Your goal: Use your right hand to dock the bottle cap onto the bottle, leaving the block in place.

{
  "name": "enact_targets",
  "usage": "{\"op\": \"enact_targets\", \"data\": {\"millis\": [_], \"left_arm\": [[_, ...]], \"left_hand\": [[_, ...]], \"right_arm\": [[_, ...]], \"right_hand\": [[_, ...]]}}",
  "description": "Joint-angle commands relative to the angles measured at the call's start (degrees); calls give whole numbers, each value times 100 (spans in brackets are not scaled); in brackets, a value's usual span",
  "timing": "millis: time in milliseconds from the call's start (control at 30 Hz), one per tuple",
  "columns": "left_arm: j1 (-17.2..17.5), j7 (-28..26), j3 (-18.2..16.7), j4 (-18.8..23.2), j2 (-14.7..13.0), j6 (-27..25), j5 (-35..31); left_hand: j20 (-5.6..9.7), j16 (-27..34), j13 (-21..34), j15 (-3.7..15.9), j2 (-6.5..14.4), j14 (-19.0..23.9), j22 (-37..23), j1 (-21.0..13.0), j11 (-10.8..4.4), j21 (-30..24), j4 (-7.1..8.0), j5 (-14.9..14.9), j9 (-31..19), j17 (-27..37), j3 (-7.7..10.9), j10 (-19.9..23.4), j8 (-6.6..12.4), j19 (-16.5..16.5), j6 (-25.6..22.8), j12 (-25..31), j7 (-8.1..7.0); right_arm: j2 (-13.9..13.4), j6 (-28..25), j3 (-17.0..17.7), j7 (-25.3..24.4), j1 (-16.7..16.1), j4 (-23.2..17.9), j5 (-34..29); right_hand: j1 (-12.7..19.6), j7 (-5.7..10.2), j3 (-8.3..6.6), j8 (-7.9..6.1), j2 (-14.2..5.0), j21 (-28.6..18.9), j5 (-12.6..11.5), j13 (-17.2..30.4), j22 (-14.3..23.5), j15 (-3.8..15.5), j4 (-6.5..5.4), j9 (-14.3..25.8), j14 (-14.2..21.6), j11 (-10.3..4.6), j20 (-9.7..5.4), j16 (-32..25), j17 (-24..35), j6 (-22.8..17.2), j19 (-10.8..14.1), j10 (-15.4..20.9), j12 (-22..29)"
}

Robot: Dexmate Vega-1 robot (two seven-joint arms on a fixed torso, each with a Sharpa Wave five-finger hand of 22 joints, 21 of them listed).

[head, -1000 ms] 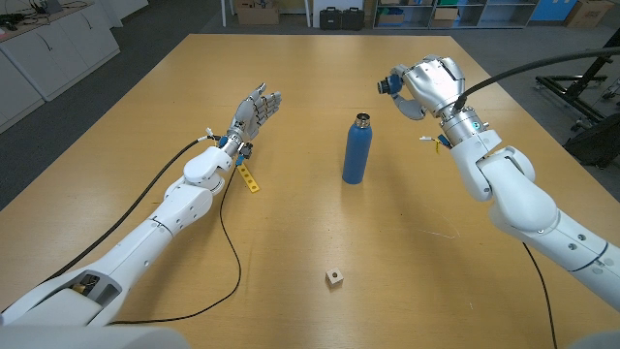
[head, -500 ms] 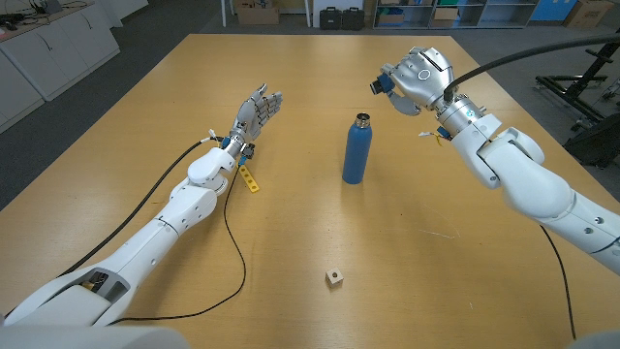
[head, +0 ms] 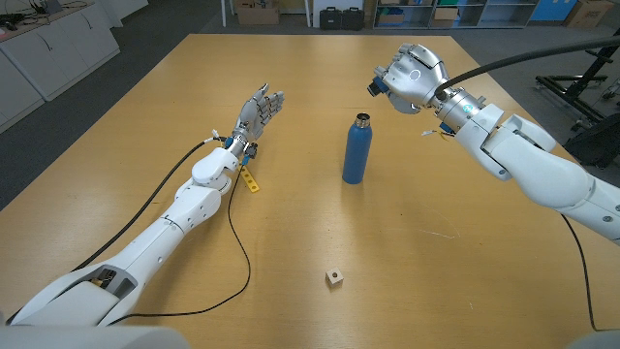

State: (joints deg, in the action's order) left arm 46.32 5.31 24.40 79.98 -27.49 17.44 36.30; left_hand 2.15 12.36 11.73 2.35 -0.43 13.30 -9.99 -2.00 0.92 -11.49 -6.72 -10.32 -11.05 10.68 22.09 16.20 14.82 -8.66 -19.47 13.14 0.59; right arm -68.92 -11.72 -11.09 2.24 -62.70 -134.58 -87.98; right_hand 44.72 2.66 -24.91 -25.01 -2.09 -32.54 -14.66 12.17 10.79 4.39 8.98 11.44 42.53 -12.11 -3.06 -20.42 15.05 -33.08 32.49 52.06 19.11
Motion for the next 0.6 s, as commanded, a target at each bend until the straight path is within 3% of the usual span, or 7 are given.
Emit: {"op": "enact_targets", "data": {"millis": [33,233,333,433,600], "left_arm": [[-53,-68,28,-66,83,47,-57],[-64,-96,47,-89,132,110,-99],[-58,-110,45,-103,152,132,-99],[-50,-124,43,-111,163,153,-105],[-32,-138,38,-125,179,186,-106]], "left_hand": [[159,-11,15,109,36,65,-18,1,-5,-1,18,1,-20,14,44,46,18,-42,-41,-2,11],[162,-11,15,110,37,73,-18,2,-9,1,17,1,-20,14,44,53,15,-40,-43,-4,8],[162,-14,15,113,37,72,-18,3,-2,-1,16,1,-21,14,44,55,12,-47,-43,-6,9],[161,-13,15,113,38,78,-18,4,-3,1,16,1,-21,14,44,57,12,-46,-46,-6,11],[161,-17,15,108,38,74,-18,5,-11,3,15,2,-21,14,44,62,10,-44,-52,-8,8]], "right_arm": [[-264,434,-59,-77,183,-67,-479],[-296,912,-274,236,607,-187,-692],[-144,993,-514,577,790,-271,-1237],[-71,1085,-645,717,900,-305,-1514],[-187,1316,-706,691,980,-371,-1611]], "right_hand": [[563,981,-38,-26,-561,-35,-47,15,12,822,-61,22,55,-23,-565,20,16,-1387,70,-18,-33],[567,980,-30,-60,-565,-38,-59,30,12,818,-70,40,67,-26,-570,31,20,-1437,69,-7,-39],[566,980,-25,-56,-562,-38,-61,34,12,815,-73,45,68,-26,-571,36,20,-1419,64,-2,-40],[540,986,17,-47,-528,-28,-73,37,14,805,-92,72,-1,-27,-574,100,14,-1339,14,-38,-92],[541,988,20,-56,-542,-32,-85,40,15,811,-102,82,12,-29,-587,104,19,-1335,18,-48,-109]]}}
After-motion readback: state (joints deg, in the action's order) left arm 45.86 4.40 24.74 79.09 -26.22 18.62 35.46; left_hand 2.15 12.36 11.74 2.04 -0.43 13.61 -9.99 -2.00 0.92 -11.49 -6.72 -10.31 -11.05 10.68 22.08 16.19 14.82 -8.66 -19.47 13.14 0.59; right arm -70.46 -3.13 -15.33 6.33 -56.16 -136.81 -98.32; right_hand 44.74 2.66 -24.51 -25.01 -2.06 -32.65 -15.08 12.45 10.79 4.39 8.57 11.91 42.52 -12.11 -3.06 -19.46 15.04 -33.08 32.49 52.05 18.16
